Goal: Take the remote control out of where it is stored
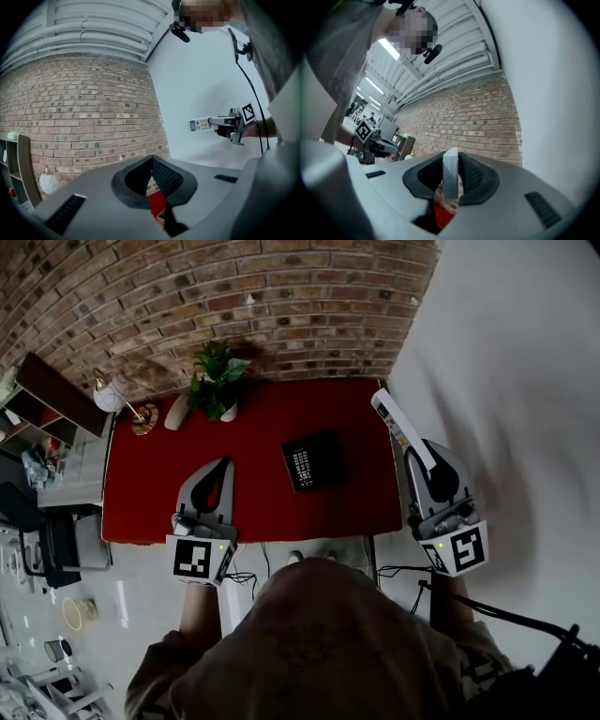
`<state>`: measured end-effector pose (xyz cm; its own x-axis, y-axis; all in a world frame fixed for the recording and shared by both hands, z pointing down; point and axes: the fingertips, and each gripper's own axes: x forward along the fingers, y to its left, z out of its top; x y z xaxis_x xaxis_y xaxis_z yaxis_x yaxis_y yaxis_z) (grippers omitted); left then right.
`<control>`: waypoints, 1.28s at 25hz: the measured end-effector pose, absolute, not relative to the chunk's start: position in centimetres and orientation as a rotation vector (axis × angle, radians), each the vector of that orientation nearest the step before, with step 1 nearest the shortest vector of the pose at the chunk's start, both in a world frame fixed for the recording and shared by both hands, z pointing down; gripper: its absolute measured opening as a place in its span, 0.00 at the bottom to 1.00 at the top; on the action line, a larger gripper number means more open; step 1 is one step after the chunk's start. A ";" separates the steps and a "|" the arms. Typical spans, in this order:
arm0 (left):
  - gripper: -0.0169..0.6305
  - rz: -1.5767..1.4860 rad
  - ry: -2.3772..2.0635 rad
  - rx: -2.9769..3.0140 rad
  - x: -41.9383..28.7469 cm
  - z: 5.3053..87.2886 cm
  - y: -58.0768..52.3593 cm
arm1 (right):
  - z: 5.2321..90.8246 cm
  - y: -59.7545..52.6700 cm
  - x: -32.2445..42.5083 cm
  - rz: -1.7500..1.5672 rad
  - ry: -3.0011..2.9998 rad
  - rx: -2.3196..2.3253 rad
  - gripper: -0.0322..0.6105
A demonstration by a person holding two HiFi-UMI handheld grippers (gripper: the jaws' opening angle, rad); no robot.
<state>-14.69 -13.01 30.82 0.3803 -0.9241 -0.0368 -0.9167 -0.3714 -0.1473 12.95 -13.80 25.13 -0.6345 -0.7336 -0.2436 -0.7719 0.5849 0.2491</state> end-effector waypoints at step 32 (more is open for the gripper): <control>0.04 -0.081 1.615 -2.490 -12.9 30.3 -14.0 | 27.5 -12.2 15.4 0.304 2.612 -1.347 0.18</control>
<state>-12.92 -14.01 30.32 0.4111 -0.9103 -0.0479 -0.9010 -0.3977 -0.1736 15.37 -12.17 27.50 -0.5705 -0.7800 -0.2570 -0.8182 0.5669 0.0960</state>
